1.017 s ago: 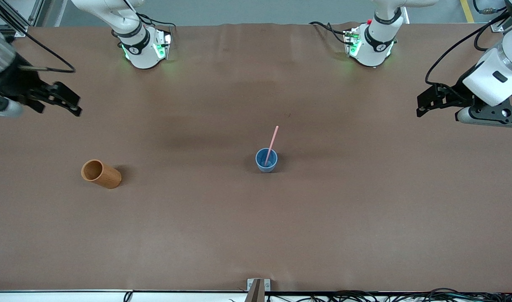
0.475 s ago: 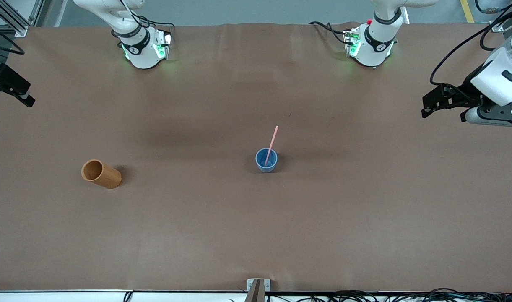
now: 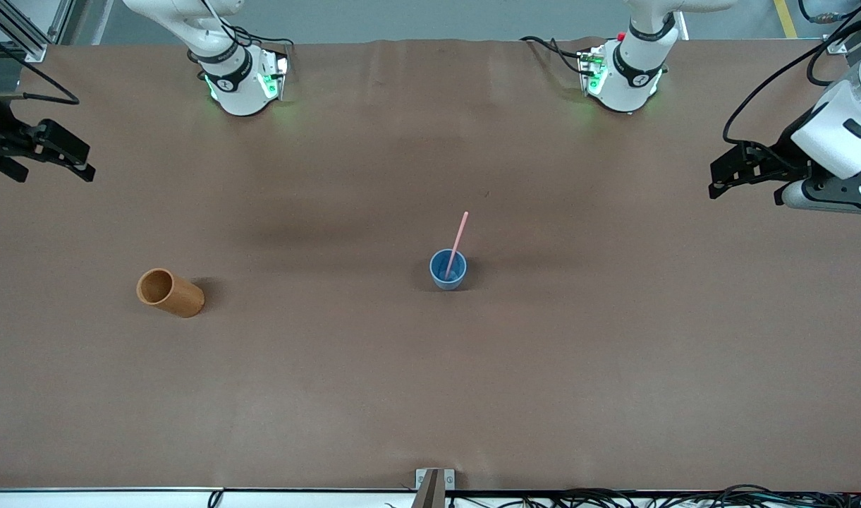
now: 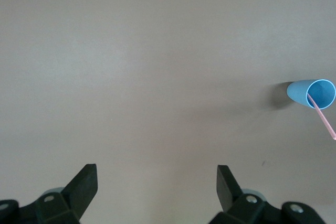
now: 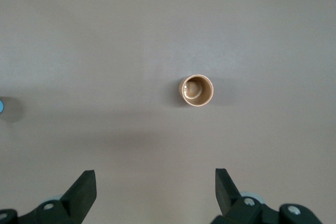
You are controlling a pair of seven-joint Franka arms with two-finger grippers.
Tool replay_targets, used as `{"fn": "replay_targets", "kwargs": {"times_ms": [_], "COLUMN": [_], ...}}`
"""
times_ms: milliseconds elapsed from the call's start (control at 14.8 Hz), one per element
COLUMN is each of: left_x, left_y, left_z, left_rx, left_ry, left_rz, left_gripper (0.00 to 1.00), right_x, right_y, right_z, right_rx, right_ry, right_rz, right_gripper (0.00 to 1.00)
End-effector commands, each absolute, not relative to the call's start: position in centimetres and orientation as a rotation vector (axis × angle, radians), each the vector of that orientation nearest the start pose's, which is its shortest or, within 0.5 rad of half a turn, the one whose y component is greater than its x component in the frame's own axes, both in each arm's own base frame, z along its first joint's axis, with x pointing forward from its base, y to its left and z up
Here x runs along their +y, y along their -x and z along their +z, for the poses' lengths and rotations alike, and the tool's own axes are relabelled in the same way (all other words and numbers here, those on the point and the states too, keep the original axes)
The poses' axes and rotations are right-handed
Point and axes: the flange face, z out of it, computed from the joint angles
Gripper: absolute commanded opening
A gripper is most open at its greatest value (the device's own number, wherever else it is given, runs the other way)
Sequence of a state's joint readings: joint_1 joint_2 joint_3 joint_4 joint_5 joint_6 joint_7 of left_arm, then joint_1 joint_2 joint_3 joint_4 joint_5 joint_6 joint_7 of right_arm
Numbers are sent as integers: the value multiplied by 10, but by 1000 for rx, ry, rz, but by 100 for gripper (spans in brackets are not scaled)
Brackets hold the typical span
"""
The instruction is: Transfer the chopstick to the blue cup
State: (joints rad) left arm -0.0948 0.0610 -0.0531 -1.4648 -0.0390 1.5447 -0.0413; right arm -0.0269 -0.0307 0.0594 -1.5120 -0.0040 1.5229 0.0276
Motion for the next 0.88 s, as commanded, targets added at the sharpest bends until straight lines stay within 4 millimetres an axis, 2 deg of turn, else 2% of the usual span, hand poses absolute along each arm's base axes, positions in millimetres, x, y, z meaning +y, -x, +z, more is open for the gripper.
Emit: {"fn": "replay_targets", "kwargs": {"times_ms": [0, 814], "left_x": [-86, -87], "left_y": [-569, -569], "left_z": [643, 643], "left_rx": [190, 181], "left_ry": [3179, 3181], "left_rz": [-41, -40], "left_gripper": [100, 100], "right_x": [21, 13], "right_y": [-538, -543], "right_z": [666, 662], "right_rx": [-59, -106], "right_ry": [3155, 3144], "right_rz": [-95, -87], "right_gripper": [100, 100]}}
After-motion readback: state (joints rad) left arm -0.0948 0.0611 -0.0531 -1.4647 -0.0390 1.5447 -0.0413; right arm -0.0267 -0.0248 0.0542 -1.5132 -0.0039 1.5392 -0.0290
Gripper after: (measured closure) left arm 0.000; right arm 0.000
